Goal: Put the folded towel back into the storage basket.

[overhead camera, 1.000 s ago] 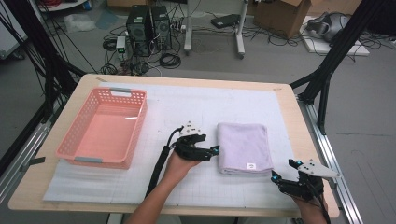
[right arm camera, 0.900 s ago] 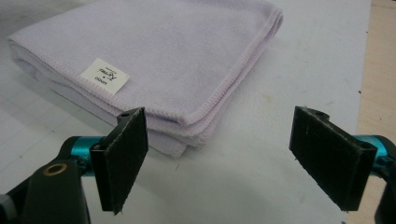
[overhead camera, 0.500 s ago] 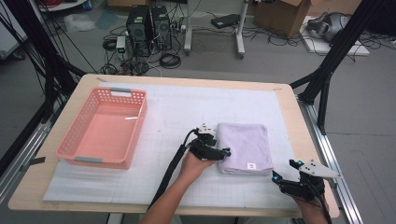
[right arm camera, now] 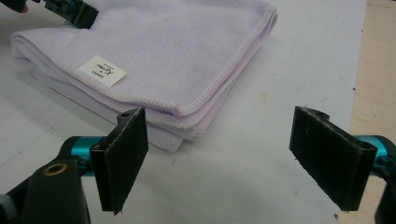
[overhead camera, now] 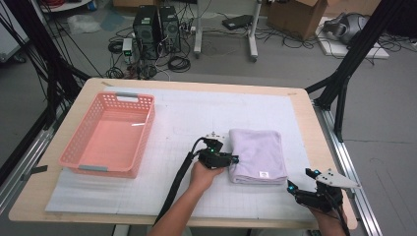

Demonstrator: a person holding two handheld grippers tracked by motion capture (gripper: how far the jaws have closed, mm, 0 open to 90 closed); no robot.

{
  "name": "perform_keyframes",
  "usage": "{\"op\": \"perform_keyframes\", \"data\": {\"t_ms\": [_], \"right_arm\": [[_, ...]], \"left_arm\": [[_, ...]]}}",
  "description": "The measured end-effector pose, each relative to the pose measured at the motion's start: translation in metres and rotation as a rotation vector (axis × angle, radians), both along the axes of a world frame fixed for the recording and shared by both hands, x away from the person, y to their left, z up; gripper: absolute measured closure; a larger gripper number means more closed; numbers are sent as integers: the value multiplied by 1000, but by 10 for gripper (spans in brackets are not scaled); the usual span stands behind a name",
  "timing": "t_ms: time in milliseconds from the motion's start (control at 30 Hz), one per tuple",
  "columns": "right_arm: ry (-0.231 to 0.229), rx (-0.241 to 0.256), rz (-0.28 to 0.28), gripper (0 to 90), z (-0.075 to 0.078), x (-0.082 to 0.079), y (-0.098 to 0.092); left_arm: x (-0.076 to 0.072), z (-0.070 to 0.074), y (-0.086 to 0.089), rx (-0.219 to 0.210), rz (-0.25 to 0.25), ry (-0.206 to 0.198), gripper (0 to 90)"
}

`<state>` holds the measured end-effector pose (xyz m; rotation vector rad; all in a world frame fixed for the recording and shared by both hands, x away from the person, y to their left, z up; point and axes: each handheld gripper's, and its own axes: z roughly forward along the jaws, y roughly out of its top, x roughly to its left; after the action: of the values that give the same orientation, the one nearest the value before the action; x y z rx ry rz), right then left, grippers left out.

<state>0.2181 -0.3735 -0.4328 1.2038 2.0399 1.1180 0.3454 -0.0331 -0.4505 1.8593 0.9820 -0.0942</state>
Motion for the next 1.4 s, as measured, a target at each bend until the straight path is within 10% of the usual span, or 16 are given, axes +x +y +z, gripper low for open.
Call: {"op": "perform_keyframes", "data": {"t_ms": [1067,1400], "right_arm": [[1,-13,21,187,0,-1,9],[5,-16,26,187,-1,-1,10]], "left_arm": [[-17,8,122,0,87,-85,756],[-6,0,110,17,204,-40,305]]}}
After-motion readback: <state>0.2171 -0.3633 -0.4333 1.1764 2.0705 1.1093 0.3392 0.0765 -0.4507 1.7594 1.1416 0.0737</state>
